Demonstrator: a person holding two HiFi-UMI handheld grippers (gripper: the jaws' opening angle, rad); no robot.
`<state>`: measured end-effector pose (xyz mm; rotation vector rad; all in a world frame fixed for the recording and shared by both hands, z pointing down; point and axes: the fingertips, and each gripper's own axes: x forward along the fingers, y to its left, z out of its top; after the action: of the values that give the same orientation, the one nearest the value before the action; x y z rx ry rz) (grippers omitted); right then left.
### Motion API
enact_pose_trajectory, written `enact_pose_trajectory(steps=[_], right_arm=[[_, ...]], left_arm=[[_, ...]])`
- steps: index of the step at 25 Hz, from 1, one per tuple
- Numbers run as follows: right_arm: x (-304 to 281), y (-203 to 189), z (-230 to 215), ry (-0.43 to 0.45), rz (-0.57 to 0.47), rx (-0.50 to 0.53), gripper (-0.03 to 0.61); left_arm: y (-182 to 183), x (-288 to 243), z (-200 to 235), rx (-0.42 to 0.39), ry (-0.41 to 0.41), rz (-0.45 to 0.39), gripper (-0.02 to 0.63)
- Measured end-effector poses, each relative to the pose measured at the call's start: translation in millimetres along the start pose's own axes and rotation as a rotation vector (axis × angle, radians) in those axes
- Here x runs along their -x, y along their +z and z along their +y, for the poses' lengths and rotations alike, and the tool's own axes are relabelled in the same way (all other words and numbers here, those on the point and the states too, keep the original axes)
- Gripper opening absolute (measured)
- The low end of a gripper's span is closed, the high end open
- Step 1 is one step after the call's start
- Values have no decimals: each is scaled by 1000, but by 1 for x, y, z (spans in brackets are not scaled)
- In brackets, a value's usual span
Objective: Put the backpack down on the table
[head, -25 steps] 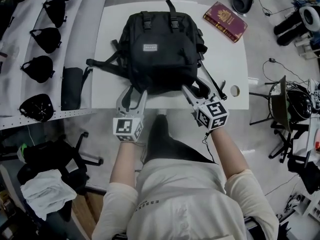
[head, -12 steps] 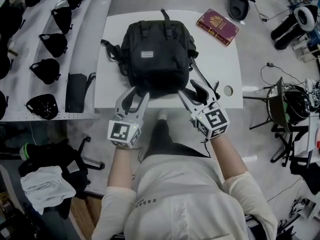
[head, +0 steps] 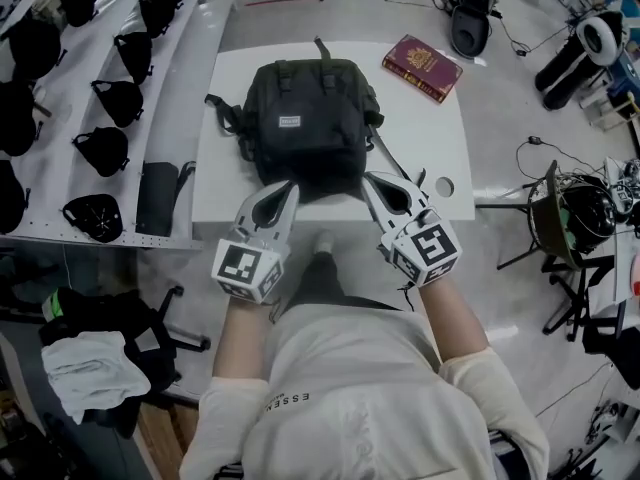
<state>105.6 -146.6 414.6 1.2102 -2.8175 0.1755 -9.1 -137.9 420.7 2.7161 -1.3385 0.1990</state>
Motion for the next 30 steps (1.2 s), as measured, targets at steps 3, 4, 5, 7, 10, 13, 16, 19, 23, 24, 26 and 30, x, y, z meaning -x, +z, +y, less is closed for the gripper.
enact_pose_trajectory(steps=[3,4,5,7,10,13,16,19,23,24,26,30], right_arm=[[4,11,7,23,-18,45,14],[5,14,9,24,-21,55,15],[7,15,11,23,-23,64,14],[9,16,15,14,-22,78,14],[14,18,19,3,-21,91,14],[20,22,23,1,-23,104,14],[22,23,28,3,-27,106,14],[21,26,32,-2,-34,119,14],[22,30,32,-25,-49,115,14],[22,30,32,-30,-51,112,14],[22,29,33,-36,-49,115,14],[22,28,38,-44,-50,137,14]], left_arm=[[11,0,-8,-13,-15,-4,3],[14,1,-11,-16,-24,-8,3],[17,2,-14,-18,-36,-14,3],[20,5,-19,-16,-54,-27,3],[24,9,-22,-20,-54,-40,3],[30,13,-22,-51,-36,-66,3],[34,18,-22,-77,-28,-80,3],[32,22,-22,-89,-31,-65,3],[33,28,-21,-86,-33,-63,3],[33,29,-21,-87,-30,-59,3],[32,33,-20,-89,-26,-54,3],[32,37,-19,-77,-24,-57,3]])
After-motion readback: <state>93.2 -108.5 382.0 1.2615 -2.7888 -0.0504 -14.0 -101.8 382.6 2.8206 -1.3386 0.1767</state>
